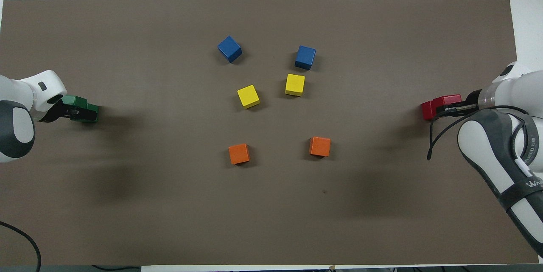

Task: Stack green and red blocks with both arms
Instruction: 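Stack the green cube on the other green cube and open the left gripper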

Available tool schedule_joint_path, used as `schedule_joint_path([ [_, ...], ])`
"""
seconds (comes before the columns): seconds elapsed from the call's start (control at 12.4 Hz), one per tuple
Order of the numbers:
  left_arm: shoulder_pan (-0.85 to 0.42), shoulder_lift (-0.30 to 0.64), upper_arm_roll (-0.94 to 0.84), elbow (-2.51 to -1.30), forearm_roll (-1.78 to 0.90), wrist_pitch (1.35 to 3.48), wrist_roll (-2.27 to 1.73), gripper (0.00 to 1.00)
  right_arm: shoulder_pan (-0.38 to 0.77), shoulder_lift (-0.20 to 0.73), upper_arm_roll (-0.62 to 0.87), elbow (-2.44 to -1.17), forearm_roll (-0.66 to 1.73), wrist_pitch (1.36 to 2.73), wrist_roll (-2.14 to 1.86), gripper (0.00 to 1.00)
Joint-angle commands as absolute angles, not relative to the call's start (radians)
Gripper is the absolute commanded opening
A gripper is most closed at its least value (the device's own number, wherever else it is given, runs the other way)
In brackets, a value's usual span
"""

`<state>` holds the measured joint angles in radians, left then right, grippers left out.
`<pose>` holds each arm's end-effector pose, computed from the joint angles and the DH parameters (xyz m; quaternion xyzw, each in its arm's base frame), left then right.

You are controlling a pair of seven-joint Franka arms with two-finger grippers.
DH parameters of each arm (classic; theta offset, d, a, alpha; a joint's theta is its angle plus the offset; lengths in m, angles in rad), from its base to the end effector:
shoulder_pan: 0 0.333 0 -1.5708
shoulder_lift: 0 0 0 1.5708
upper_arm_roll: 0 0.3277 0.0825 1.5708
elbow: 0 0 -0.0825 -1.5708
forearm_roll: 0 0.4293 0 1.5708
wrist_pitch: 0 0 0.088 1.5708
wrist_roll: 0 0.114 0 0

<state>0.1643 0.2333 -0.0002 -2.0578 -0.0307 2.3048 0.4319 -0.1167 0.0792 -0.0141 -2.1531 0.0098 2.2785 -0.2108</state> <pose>0.6144 0.1009 0.2988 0.9923 -0.1234 0.0099 0.0090 0.5858 -0.0767 0.3447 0.9990 0.0369 0.0233 0.0007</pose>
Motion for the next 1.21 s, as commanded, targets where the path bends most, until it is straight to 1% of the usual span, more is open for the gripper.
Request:
schedule_joint_path([
  [0.0, 0.156, 0.219, 0.006, -2.074, -0.028, 2.321, 0.440, 1.00, -0.115, 0.075, -0.009, -2.169, 0.008, 2.304, -0.186, 0.00],
  [0.16, 0.156, 0.209, 0.006, -2.065, -0.028, 2.301, 0.442, 1.00, -0.118, 0.083, -0.009, -2.171, 0.008, 2.304, -0.189, 0.00],
  [0.32, 0.156, 0.201, 0.006, -2.031, -0.028, 2.255, 0.440, 1.00, -0.124, 0.080, -0.009, -2.181, 0.008, 2.304, -0.193, 0.00],
  [0.56, 0.156, 0.181, 0.008, -1.919, -0.022, 2.128, 0.442, 1.00, -0.127, 0.080, -0.009, -2.184, 0.009, 2.304, -0.193, 0.00],
  [0.89, 0.156, 0.063, 0.005, -1.796, -0.020, 1.972, 0.436, 1.00, -0.133, 0.083, -0.009, -2.186, 0.009, 2.306, -0.195, 0.00],
  [1.13, 0.129, -0.023, -0.002, -1.792, -0.015, 1.887, 0.404, 1.00, -0.132, 0.083, -0.009, -2.186, 0.008, 2.324, -0.192, 0.00],
])
